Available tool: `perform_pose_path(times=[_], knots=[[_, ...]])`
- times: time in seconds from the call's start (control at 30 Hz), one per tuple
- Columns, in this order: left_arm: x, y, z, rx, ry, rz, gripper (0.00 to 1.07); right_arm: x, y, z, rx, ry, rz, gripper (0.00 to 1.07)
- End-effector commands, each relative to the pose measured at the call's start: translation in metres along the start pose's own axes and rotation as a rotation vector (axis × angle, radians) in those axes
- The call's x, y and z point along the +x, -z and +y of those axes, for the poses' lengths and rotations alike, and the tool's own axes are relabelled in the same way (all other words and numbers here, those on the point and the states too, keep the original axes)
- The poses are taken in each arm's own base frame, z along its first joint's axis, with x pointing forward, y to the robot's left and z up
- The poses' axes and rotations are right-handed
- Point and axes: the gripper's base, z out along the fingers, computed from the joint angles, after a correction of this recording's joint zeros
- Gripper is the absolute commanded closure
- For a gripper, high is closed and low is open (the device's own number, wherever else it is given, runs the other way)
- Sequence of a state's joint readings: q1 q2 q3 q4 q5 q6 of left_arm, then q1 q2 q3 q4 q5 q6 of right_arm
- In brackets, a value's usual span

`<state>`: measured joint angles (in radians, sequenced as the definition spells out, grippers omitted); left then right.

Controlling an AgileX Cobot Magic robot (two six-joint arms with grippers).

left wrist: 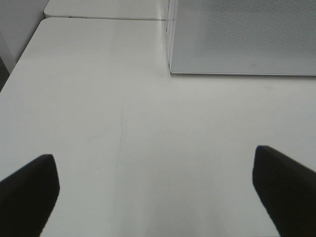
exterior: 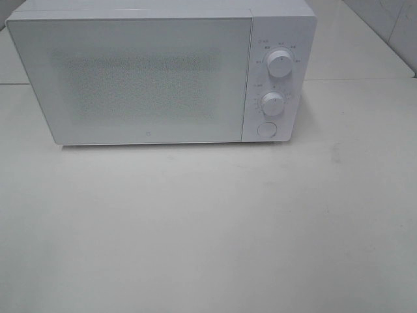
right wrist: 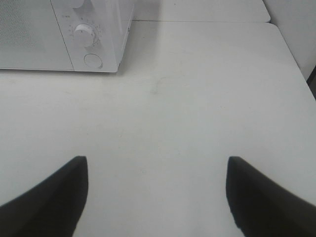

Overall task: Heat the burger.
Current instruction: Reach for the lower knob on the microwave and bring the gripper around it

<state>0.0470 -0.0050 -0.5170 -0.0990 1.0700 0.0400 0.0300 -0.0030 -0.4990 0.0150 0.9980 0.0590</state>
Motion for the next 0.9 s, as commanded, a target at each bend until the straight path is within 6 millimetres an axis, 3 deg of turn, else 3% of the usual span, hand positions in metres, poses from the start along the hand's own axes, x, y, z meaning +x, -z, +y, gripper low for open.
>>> perform_pose_path(times=[0.03,0.1,0.2,0.43,0.9], knots=[[0.002,0.002,-0.001,-0.001,0.008,-0.014,0.07,-0.003,0.004,0.0,-0.001,-0.009,-0.031,0.32],[0.002,0.002,-0.001,-0.001,0.008,-0.014,0.07,-0.015,0.0,0.001,0.0,-0.01,-0.018,0.32],[0.002,0.002,-0.001,-0.001,0.008,-0.014,0.07,-0.018,-0.002,0.001,0.0,-0.01,-0.016,0.32],[0.002,0.002,-0.001,-0.001,0.008,-0.014,0.07,-0.04,-0.026,0.002,0.0,-0.015,0.002,0.32],[0.002,0.002,-0.001,-0.001,0.008,-0.014,0.07,-0.063,-0.063,0.003,0.004,-0.018,0.026,0.32]])
